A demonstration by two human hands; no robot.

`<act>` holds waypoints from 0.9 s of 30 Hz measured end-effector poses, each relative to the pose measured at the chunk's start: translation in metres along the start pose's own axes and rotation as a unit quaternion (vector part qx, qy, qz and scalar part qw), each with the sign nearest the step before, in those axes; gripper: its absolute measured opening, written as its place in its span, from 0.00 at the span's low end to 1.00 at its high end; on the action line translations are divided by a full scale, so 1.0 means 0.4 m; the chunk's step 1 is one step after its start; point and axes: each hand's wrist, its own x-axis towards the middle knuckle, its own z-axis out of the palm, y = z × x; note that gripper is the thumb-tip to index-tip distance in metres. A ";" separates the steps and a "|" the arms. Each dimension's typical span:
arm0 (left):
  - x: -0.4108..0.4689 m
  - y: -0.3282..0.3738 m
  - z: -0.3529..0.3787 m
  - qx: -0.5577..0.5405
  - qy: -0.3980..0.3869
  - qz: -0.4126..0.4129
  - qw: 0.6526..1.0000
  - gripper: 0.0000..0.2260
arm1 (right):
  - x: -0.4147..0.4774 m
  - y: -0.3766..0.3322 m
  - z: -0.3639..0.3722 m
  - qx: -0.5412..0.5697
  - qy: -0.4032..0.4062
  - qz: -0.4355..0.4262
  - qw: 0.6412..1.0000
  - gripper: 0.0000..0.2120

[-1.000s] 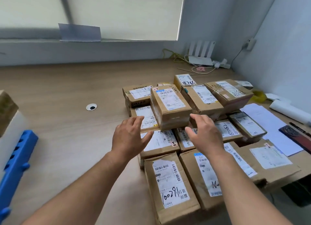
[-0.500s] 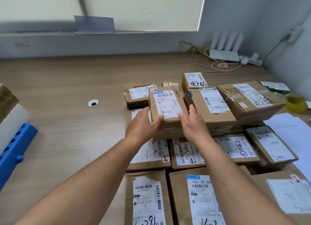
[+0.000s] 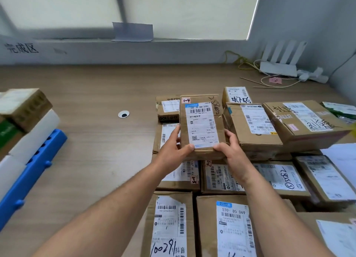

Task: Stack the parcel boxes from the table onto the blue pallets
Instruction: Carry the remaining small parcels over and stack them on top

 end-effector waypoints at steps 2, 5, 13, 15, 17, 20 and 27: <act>-0.032 -0.004 -0.010 -0.001 0.012 0.014 1.000 0.31 | -0.015 0.009 -0.002 -0.004 -0.010 -0.034 0.999 0.32; -0.089 -0.021 -0.038 0.005 0.042 0.035 0.998 0.30 | -0.045 0.016 0.012 0.004 -0.048 -0.086 0.995 0.32; -0.235 -0.045 -0.167 0.042 0.129 0.057 0.989 0.30 | -0.069 0.003 0.147 0.022 -0.150 -0.139 0.979 0.39; -0.273 -0.055 -0.194 0.051 0.158 0.051 0.985 0.30 | -0.071 -0.004 0.186 0.011 -0.173 -0.143 0.974 0.39; -0.314 -0.063 -0.216 0.060 0.186 0.048 0.980 0.30 | -0.076 -0.008 0.224 0.014 -0.191 -0.147 0.970 0.40; -0.373 -0.075 -0.251 0.069 0.221 0.050 0.972 0.30 | -0.097 -0.009 0.290 0.020 -0.211 -0.158 0.964 0.39; -0.526 -0.093 -0.409 0.076 0.230 0.039 0.969 0.30 | -0.166 -0.037 0.468 0.008 -0.211 -0.180 0.961 0.35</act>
